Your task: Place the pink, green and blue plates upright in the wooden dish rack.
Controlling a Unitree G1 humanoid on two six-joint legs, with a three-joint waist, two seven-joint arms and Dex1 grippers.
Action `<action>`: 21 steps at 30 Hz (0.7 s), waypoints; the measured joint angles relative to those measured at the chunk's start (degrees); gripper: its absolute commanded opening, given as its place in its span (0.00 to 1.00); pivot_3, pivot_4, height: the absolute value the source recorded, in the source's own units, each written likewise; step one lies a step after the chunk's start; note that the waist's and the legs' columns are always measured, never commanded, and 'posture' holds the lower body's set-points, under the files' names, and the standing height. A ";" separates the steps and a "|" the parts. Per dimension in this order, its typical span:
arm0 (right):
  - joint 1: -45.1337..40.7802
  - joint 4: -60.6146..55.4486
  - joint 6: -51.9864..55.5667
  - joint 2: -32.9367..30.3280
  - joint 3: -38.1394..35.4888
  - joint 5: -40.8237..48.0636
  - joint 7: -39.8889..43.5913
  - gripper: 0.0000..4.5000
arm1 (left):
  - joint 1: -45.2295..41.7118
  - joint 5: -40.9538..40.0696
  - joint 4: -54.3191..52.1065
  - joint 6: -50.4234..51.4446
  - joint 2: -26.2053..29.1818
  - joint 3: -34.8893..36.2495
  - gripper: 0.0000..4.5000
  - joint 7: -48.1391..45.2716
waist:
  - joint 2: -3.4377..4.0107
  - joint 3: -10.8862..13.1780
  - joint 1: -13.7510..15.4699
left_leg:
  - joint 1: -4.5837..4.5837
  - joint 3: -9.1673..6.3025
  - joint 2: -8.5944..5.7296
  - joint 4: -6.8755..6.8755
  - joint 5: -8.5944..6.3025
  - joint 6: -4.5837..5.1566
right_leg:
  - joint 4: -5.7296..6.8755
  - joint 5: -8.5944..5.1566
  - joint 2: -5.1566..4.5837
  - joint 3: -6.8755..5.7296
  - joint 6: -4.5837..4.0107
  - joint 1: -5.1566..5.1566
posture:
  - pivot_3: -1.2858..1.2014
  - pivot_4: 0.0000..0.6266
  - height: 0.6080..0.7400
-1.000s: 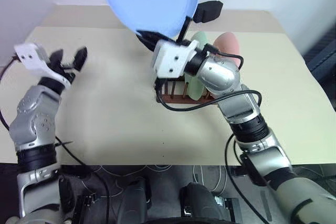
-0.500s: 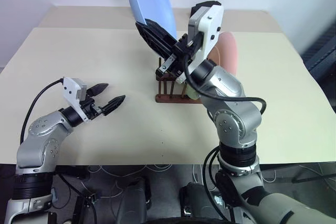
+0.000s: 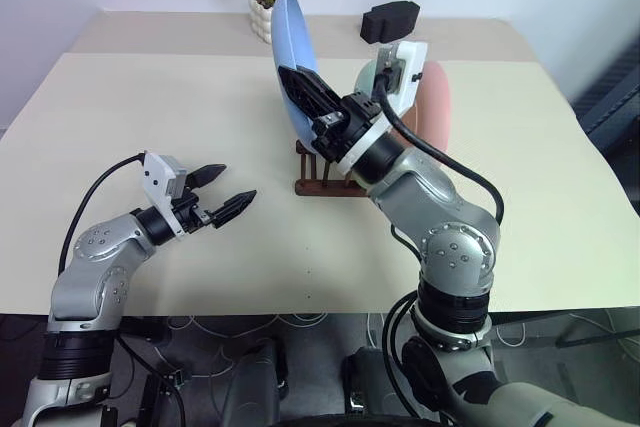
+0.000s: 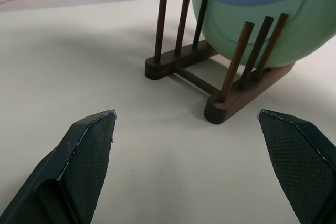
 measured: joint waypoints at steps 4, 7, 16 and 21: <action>1.07 0.47 -0.07 0.04 -0.26 4.05 -3.32 0.00 | 0.13 0.01 -0.53 0.00 0.00 0.01 0.99 0.18 | 0.00 0.00 0.01 | 0.00 0.00 0.00 0.00 -0.10 0.17 | -0.01 0.00 0.00 0.00 0.00 0.00 | 0.52 0.24 0.94; 1.28 1.68 -0.21 0.05 -0.74 6.98 -5.53 0.00 | 0.18 0.01 -0.90 0.00 0.00 0.01 0.99 0.47 | 0.00 0.00 0.00 | 0.00 0.00 0.00 0.00 -0.12 0.20 | -0.01 0.00 0.00 0.00 0.00 0.00 | 0.52 0.24 0.94; 1.70 4.18 -1.88 0.04 -2.23 13.05 -10.72 0.00 | 0.70 -0.02 -1.41 0.00 0.02 0.01 0.99 0.59 | 0.01 0.01 -0.01 | -0.01 0.00 0.00 -0.02 -0.12 0.21 | -0.01 0.00 -0.01 0.01 0.00 -0.01 | 0.52 0.24 0.94; 1.70 5.32 -2.85 0.04 -2.55 15.17 -12.66 0.00 | 0.69 0.01 -2.46 -0.01 0.08 -0.08 0.99 -0.72 | 0.02 0.01 -0.02 | -0.01 0.00 0.00 -0.03 -0.13 0.21 | -0.02 0.00 -0.01 0.02 0.00 -0.02 | 0.52 0.24 0.94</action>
